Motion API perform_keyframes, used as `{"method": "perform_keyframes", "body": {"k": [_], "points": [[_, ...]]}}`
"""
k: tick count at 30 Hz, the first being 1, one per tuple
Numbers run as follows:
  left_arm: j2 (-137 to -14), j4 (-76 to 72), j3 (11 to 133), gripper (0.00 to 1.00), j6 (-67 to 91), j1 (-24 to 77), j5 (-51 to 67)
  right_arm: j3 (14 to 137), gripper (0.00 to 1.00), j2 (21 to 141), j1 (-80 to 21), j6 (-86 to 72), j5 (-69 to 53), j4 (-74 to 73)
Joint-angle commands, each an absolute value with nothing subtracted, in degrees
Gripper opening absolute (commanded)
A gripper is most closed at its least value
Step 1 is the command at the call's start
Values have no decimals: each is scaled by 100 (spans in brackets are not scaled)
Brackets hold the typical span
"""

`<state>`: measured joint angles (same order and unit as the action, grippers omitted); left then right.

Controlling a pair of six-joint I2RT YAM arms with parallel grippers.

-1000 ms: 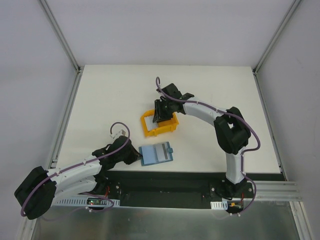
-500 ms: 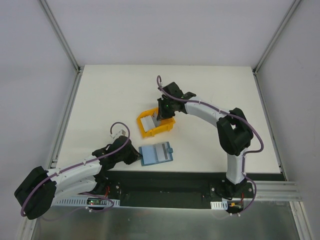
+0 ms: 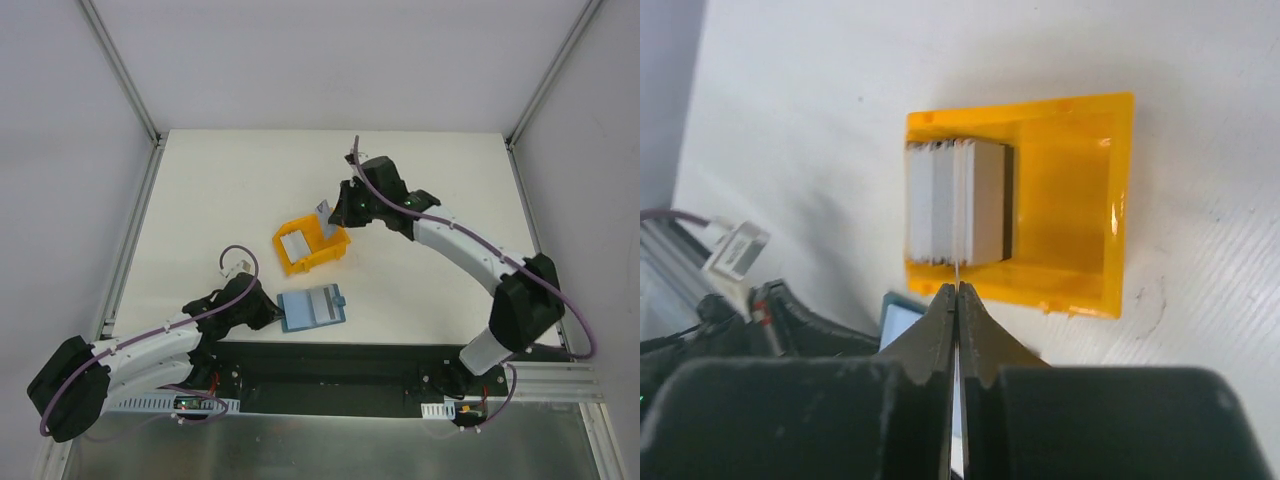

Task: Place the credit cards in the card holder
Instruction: Pick up the credit card from the storage box, then insert the credit card into the card holder.

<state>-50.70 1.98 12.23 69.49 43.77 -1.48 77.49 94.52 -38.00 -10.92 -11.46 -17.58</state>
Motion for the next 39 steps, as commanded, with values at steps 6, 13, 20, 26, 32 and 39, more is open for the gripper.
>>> {"method": "perform_keyframes", "body": {"k": [6,13,20,26,32,39], "points": [[-5097,492,1063,0,6847,4307,-114,5004,0,7559,-4481,-2828,-1372,341],[-5089,501,1002,0,6996,4307,-105,3719,0,7628,-5106,-3647,-1063,1563],[-5027,483,932,0,7084,4315,-88,3217,0,8103,-5221,-3928,-1107,2232],[-5045,492,932,0,7093,4307,-88,3085,0,8437,-5265,-3973,-1125,2504],[-5080,492,940,0,7101,4298,-88,2979,0,8762,-5396,-4069,-1222,2751],[-5124,492,949,0,7102,4307,-97,2971,0,8982,-5467,-4087,-1204,2804]]}}
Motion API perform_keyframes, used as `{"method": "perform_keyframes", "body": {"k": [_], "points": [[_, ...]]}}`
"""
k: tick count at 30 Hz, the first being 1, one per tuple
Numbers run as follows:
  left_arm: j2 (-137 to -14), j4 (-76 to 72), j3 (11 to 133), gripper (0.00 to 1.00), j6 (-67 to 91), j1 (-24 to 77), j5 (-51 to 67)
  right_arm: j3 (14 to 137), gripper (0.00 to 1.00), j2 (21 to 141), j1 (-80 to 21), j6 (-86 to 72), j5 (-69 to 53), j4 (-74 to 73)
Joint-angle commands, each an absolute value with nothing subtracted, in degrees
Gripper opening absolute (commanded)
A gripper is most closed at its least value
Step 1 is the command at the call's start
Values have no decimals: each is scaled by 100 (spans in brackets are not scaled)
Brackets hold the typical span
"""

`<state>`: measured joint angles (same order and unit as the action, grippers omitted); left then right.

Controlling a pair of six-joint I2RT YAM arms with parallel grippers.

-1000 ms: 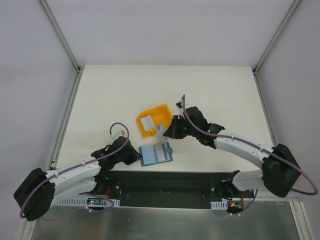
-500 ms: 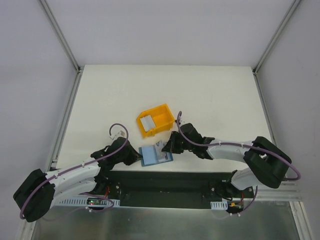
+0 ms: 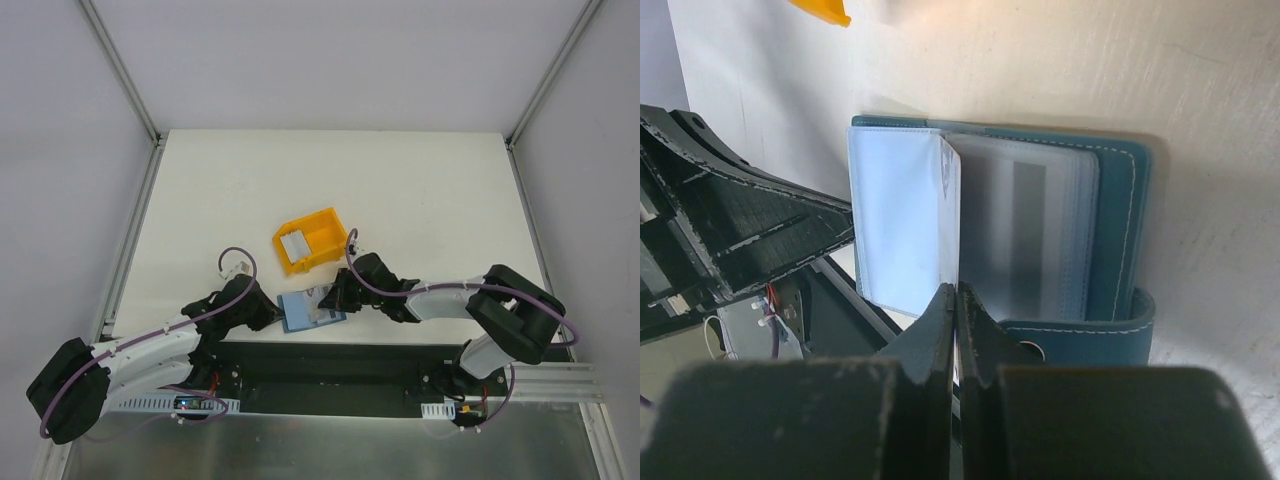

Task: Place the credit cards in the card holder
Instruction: Insert the credit card into the card holder.

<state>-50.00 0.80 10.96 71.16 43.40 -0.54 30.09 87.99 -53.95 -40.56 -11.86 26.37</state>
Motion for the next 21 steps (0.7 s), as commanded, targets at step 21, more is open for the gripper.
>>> {"method": "perform_keyframes", "body": {"k": [21], "points": [[-5212,483,1028,0,7075,4298,-105,2900,0,9158,-5484,-4192,-1476,2803]]}}
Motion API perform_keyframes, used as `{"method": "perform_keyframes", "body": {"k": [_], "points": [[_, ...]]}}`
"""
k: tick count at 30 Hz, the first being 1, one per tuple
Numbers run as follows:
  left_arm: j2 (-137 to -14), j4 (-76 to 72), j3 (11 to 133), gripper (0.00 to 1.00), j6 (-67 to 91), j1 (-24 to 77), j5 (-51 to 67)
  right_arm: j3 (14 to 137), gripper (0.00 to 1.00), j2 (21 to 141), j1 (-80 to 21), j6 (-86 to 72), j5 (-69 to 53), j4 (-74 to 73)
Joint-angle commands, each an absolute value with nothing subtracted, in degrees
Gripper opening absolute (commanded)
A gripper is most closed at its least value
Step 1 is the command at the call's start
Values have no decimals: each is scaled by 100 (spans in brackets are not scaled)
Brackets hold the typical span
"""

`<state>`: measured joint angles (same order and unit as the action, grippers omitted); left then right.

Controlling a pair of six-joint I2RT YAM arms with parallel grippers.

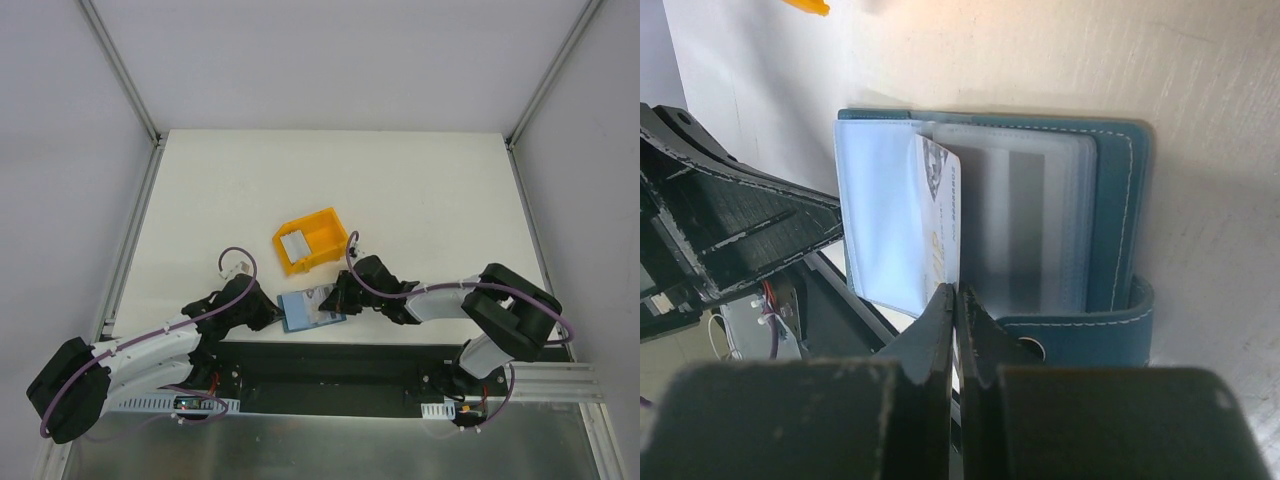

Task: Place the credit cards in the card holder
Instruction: Insert the credit card into the card holder.

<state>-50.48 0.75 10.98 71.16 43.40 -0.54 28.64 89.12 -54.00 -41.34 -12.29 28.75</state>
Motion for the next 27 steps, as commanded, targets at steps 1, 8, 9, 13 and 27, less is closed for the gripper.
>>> {"method": "perform_keyframes", "body": {"k": [1,8,9,13,27], "points": [[-5212,483,1028,0,7075,4298,-105,2883,0,9176,-5502,-4236,-1485,2839],[-5177,483,984,0,7101,4298,-105,2830,0,9079,-5493,-4263,-1432,2769],[-5177,483,984,0,7093,4298,-105,2865,0,9157,-5502,-4271,-1485,2769],[-5203,483,1019,0,7066,4298,-88,3093,1,9395,-5633,-4324,-1433,2804],[-5071,492,923,0,7093,4298,-97,3709,26,9036,-5915,-3780,-704,1602]]}}
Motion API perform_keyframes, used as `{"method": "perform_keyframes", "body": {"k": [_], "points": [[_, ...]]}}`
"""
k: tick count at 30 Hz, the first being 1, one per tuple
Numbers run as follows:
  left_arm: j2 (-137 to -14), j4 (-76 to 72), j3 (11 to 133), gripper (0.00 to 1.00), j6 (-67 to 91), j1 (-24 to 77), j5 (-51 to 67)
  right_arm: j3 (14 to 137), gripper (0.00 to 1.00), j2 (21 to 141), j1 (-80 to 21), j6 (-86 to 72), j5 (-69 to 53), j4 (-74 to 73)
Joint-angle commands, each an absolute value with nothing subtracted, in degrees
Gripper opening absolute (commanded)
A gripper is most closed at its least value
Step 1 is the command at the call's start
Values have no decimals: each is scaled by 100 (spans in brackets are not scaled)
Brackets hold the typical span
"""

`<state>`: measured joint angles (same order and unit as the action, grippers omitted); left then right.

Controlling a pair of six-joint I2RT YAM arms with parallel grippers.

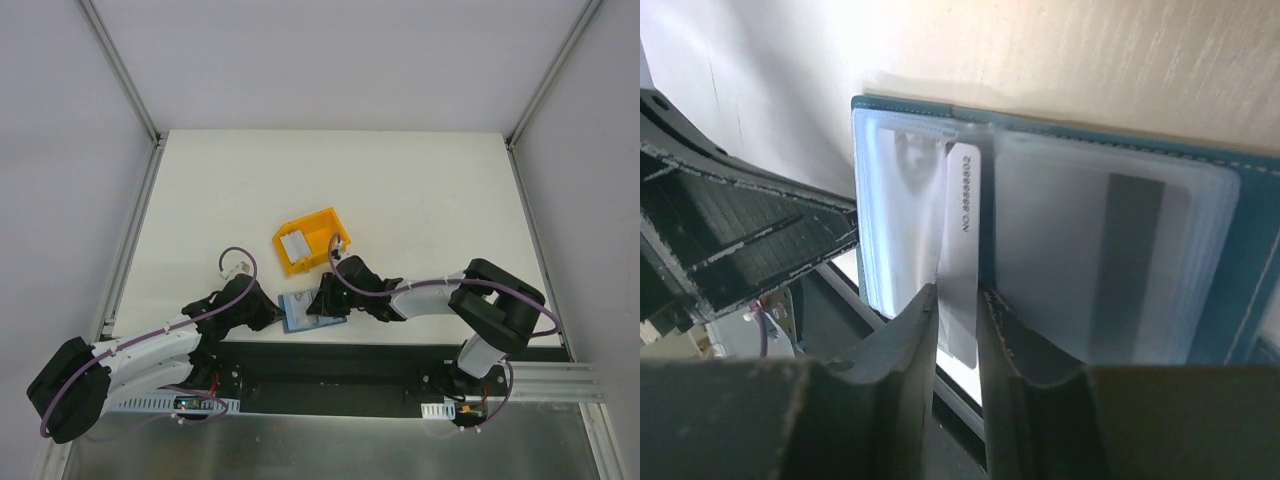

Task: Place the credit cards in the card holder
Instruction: Insert the credit card into the card holder.

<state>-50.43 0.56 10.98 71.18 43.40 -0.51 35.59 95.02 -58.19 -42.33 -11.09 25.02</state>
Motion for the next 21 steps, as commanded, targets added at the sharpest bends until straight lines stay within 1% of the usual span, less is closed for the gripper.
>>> {"method": "perform_keyframes", "body": {"k": [1,2,3,9,14,21], "points": [[-5080,492,923,0,7093,4298,-105,3770,29,8957,-5915,-3657,-660,1443],[-5071,483,923,0,7084,4298,-105,3849,32,8930,-5915,-3578,-607,1294],[-5071,483,923,0,7084,4298,-114,3893,33,8912,-5915,-3542,-554,1170],[-5080,483,975,0,7031,4298,-105,4174,38,9210,-5924,-3401,-746,1028],[-5089,483,984,0,7023,4280,-97,4456,38,9571,-5959,-3401,-1002,1020],[-5106,483,984,0,7022,4289,-88,4623,36,9510,-6108,-3252,-949,976]]}}
